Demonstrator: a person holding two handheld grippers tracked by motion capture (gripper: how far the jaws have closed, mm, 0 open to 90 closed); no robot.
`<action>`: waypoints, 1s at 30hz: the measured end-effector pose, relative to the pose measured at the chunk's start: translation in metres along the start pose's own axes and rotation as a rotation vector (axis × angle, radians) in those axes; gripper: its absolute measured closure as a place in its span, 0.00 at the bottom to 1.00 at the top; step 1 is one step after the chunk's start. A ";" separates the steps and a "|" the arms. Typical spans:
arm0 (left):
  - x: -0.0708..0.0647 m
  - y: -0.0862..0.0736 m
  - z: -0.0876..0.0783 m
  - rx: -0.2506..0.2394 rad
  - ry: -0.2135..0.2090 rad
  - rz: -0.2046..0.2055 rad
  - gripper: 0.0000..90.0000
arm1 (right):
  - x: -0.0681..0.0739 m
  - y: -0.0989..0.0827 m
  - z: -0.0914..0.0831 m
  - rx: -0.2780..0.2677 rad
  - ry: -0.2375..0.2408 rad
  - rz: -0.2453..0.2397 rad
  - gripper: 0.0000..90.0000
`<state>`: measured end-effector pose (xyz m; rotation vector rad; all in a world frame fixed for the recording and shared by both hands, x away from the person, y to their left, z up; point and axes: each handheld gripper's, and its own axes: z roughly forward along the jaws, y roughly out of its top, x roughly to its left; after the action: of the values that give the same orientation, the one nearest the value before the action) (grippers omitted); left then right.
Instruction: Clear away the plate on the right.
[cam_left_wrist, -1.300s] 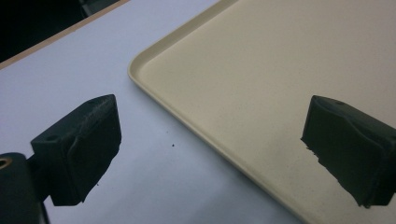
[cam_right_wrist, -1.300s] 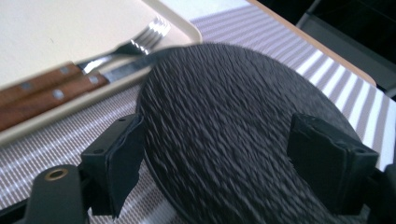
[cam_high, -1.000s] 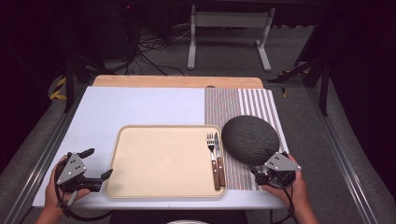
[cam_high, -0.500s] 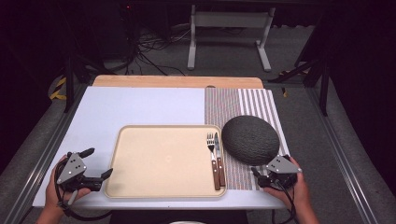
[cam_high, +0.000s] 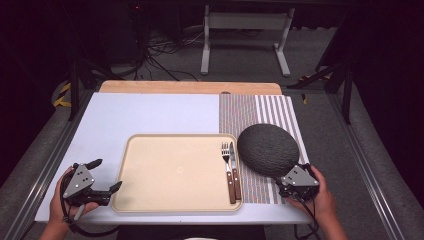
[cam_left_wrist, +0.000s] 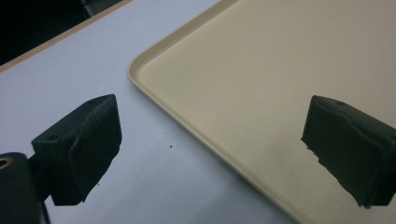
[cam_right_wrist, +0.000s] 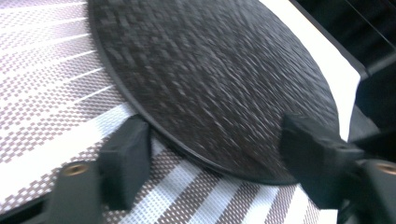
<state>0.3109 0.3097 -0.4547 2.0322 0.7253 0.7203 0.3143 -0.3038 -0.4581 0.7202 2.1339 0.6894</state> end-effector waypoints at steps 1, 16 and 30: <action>0.000 0.000 0.000 -0.003 -0.004 -0.009 0.06 | 0.001 0.002 0.001 0.001 -0.013 -0.050 0.33; 0.004 -0.002 -0.001 -0.023 -0.018 -0.038 0.06 | 0.025 0.019 0.020 0.044 -0.127 -0.343 0.76; 0.003 0.000 0.001 -0.011 -0.005 -0.024 0.06 | 0.053 0.041 0.035 0.088 -0.268 -0.642 0.93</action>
<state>0.3135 0.3115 -0.4548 2.0111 0.7396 0.7036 0.3240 -0.2316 -0.4761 0.1290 1.9852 0.1435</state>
